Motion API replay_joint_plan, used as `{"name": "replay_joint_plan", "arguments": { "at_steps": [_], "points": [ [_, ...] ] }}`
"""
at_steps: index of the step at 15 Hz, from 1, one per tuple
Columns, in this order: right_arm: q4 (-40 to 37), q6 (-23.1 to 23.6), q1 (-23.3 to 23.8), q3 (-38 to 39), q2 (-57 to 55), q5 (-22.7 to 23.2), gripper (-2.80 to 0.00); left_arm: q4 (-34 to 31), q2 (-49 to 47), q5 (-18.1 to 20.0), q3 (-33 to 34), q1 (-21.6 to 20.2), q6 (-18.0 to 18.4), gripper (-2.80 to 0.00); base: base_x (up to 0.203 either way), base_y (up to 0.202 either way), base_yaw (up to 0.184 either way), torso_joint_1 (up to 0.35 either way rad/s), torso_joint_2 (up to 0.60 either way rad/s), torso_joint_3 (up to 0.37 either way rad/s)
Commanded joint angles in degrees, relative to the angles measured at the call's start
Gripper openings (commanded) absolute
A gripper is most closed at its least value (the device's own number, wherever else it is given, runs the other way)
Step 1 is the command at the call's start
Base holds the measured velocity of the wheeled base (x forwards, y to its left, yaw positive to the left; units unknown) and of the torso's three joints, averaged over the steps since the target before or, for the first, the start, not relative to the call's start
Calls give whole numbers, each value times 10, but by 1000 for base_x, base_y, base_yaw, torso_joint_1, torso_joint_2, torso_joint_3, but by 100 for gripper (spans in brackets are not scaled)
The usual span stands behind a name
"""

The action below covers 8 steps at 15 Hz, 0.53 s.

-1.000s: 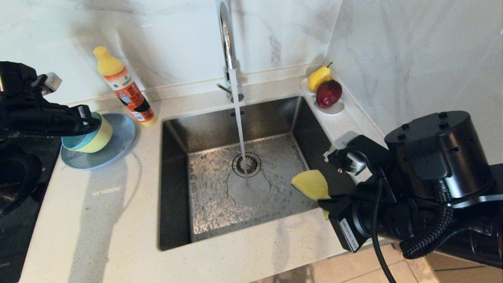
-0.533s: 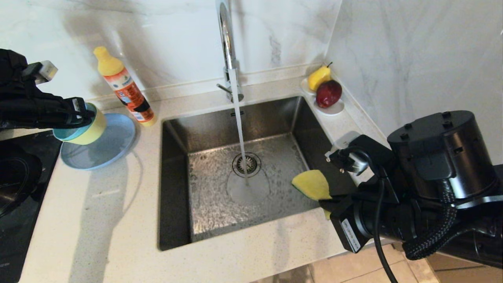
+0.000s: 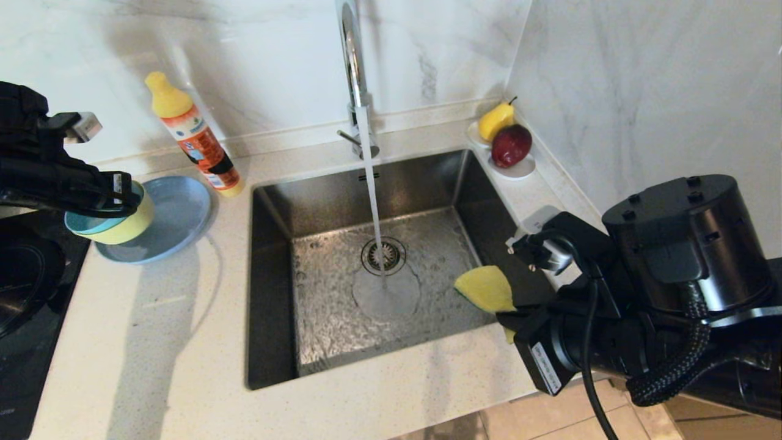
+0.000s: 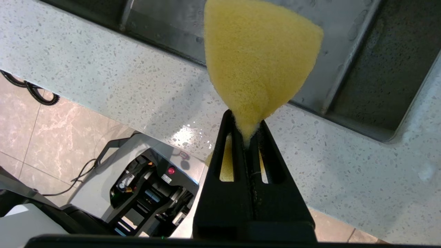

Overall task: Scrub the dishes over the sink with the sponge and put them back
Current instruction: Pick up a bowl and the sponge

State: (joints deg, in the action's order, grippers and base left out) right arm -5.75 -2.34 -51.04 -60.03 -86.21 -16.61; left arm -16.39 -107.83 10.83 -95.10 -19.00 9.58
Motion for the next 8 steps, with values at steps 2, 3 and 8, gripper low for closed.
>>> {"name": "replay_joint_plan", "arguments": {
  "at_steps": [2, 3, 8],
  "points": [
    [0, 0, 0, 0, 1, -1, -280, -50, 3, -1, -28, 5, 7, -280, 0, 0, 0, 0, 0, 0],
    [0, 0, 0, 0, 1, -1, -280, -72, -1, -8, -15, 14, 24, -280, 0, 0, 0, 0, 0, 0],
    [0, 0, 0, 0, 6, -1, -280, -68, 1, -44, -42, 23, 55, -280, 0, 0, 0, 0, 0, 0]
  ]
}}
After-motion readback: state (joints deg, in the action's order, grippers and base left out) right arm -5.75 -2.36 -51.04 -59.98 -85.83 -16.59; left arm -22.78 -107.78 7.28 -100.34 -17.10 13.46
